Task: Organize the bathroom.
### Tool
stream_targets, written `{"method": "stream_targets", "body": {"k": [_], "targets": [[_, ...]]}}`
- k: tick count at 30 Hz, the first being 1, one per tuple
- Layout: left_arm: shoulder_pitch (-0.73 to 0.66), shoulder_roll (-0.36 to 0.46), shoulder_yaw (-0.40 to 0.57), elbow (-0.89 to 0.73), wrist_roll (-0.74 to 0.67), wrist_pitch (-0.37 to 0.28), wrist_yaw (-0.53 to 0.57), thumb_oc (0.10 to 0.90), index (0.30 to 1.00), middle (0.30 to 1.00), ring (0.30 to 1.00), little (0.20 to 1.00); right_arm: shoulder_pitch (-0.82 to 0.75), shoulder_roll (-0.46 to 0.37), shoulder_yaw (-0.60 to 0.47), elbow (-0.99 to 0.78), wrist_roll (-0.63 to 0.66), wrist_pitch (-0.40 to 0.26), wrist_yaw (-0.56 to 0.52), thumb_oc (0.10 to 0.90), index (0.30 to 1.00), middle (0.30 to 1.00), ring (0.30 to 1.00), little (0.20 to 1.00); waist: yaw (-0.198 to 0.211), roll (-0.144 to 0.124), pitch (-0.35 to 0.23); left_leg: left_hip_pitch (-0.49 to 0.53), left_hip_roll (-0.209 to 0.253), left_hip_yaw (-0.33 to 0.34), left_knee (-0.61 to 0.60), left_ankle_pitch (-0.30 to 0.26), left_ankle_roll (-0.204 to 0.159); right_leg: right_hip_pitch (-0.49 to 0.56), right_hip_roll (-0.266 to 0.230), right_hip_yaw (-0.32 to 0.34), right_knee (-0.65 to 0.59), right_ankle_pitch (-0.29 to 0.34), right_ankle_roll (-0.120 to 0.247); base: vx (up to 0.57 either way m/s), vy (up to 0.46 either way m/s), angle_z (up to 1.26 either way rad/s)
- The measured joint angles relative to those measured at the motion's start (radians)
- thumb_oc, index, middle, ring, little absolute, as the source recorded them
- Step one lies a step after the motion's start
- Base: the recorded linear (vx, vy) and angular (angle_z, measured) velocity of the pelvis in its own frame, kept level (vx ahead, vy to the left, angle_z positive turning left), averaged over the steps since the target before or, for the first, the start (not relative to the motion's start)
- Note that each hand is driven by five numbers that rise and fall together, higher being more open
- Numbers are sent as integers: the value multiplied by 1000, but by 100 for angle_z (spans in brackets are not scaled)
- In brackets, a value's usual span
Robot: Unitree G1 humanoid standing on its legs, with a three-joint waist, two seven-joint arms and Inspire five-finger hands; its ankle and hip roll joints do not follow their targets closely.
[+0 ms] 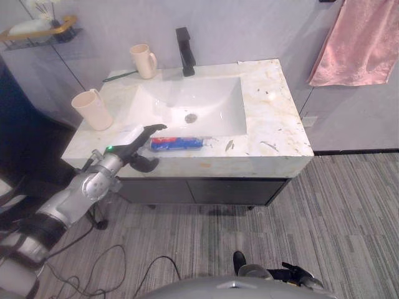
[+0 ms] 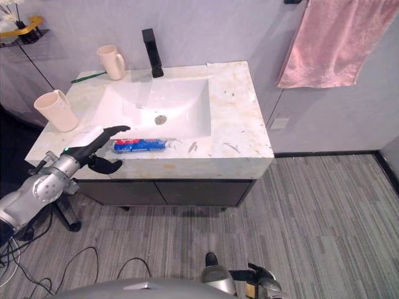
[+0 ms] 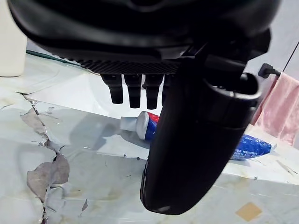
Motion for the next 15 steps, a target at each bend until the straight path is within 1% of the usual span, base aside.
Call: {"method": "stream_targets", "body": {"k": [3, 10, 12, 15], "targets": [[0, 0, 12, -1, -1, -26, 0, 800, 900, 900, 900, 900, -4, 0, 0, 0, 0, 0, 0, 800, 900, 900, 900, 900, 2, 0, 1, 1, 0, 0, 0, 0, 0, 1, 0, 0, 0, 0, 0, 0, 0, 0], [2, 0, 41, -16, -3, -47, 0, 800, 900, 900, 900, 900, -1, 0, -1, 0, 0, 0, 0, 800, 900, 900, 900, 900, 17, -4, 13, 4, -1, 0, 0, 0, 0, 3, 0, 0, 0, 0, 0, 0, 0, 0], [3, 0, 67, -30, -4, -48, 0, 800, 900, 900, 900, 900, -3, 0, -1, 0, 0, 1, -1, 800, 900, 900, 900, 900, 22, -6, 31, 15, -1, 0, 0, 0, 0, 15, 0, 0, 0, 0, 0, 0, 0, 0], [3, 1, 117, -59, -3, -48, 3, 800, 900, 900, 900, 900, -3, 0, -2, 0, 0, 2, -1, 800, 900, 900, 900, 900, 23, -7, 32, 16, -1, -1, 0, -1, 0, 16, 0, 0, 0, 0, 0, 0, 0, 0]]}}
